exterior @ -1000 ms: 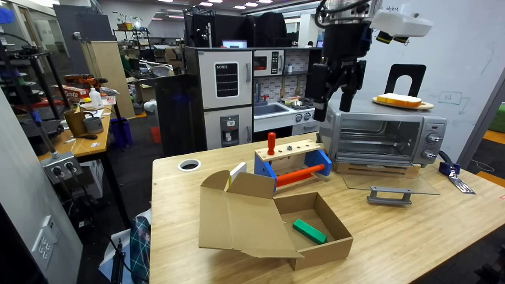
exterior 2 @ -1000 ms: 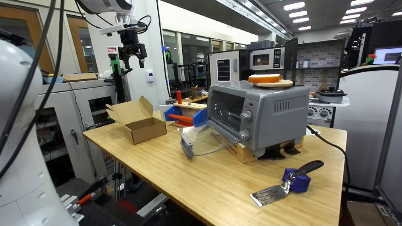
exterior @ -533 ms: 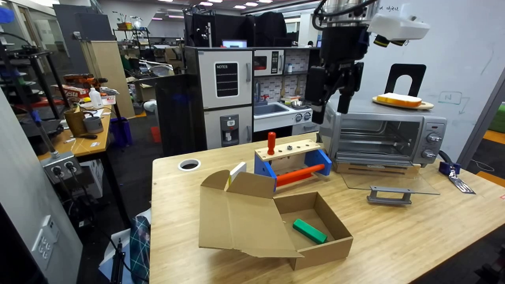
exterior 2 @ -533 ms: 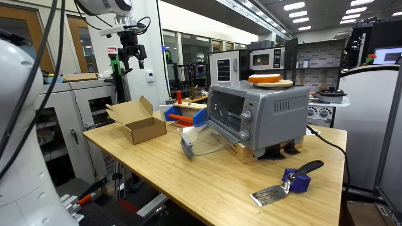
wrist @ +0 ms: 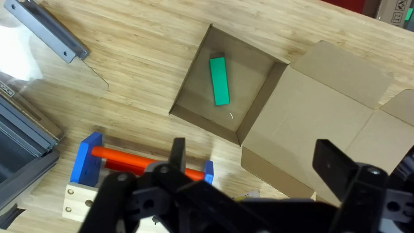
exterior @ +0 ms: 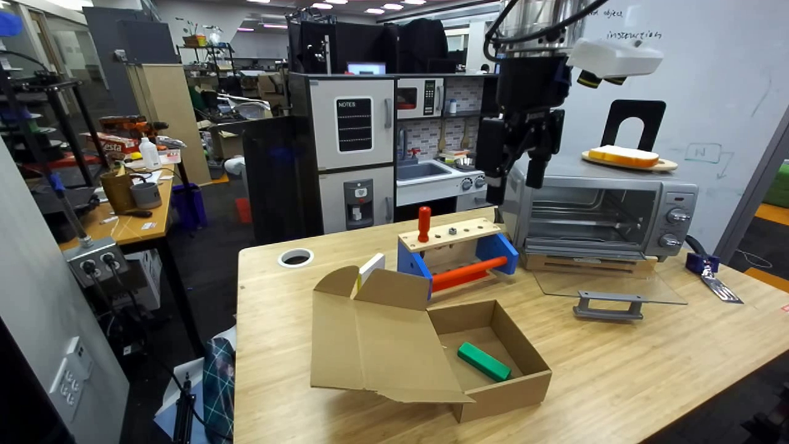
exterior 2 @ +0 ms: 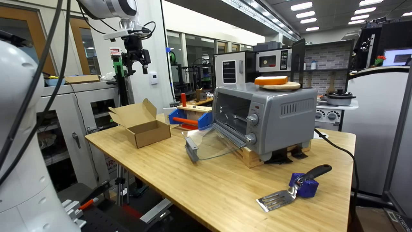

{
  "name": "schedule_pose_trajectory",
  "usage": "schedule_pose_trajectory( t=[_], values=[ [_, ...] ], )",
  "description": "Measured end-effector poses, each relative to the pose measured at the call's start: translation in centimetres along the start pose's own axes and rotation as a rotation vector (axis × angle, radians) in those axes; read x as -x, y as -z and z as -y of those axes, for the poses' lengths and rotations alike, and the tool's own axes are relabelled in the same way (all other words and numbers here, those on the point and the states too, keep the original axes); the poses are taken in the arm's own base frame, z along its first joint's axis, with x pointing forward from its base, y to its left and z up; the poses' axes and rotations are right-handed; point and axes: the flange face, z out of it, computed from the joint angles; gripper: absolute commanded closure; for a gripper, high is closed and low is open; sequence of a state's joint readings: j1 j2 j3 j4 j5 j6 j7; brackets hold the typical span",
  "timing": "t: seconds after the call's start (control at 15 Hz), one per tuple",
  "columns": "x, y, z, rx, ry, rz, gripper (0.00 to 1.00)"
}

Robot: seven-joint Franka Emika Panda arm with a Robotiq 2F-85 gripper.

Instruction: Take the green block out of the box and put it on the table

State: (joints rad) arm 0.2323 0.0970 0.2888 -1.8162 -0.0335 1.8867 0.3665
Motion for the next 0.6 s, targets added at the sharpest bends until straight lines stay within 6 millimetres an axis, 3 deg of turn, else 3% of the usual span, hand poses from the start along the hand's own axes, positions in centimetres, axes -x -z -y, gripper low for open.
schedule_pose_trajectory(
  t=[0.6],
  values=[
    [-0.8,-3.0,0.0,0.003,0.0,0.053,0.0]
  ],
)
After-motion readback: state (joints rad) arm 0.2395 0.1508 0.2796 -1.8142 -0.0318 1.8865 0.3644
